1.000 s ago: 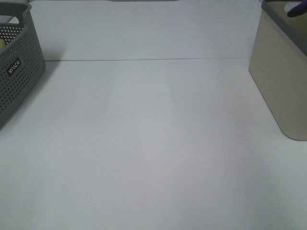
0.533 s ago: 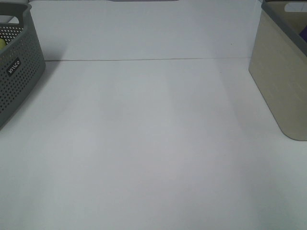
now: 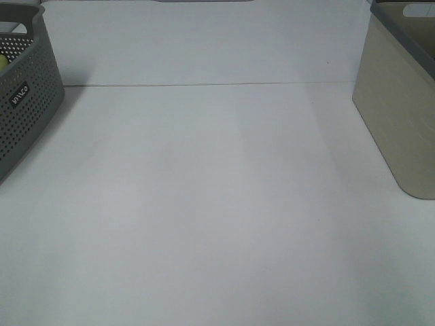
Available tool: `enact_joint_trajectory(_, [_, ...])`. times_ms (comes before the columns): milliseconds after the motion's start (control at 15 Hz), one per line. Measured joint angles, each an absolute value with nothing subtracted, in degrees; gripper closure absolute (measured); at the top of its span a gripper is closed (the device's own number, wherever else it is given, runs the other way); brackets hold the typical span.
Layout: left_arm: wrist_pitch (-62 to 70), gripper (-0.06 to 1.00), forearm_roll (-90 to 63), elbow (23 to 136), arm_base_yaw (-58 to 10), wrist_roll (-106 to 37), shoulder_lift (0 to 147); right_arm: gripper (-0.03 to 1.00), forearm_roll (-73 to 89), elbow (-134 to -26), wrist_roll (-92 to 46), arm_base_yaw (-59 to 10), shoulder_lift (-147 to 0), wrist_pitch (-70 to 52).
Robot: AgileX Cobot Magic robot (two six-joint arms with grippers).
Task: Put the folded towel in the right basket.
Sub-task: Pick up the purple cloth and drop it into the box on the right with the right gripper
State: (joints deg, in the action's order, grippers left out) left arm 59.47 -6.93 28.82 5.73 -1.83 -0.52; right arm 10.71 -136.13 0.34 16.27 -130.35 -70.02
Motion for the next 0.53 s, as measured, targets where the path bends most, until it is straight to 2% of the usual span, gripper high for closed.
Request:
enact_joint_trajectory(67, [59.47, -0.04, -6.93, 28.82, 5.73, -1.83, -0.52, 0.24, 11.69, -136.13, 0.34, 16.27, -130.35, -70.02])
enact_joint_trajectory(200, [59.47, -0.04, -6.93, 28.82, 5.73, -1.83, -0.52, 0.15, 13.01, -136.13, 0.34, 16.27, -130.35, -70.02])
enact_joint_trajectory(533, [59.47, -0.04, -6.93, 28.82, 5.73, -1.83, -0.52, 0.11, 12.95, -135.73, 0.00, 16.21, -128.80, -70.07])
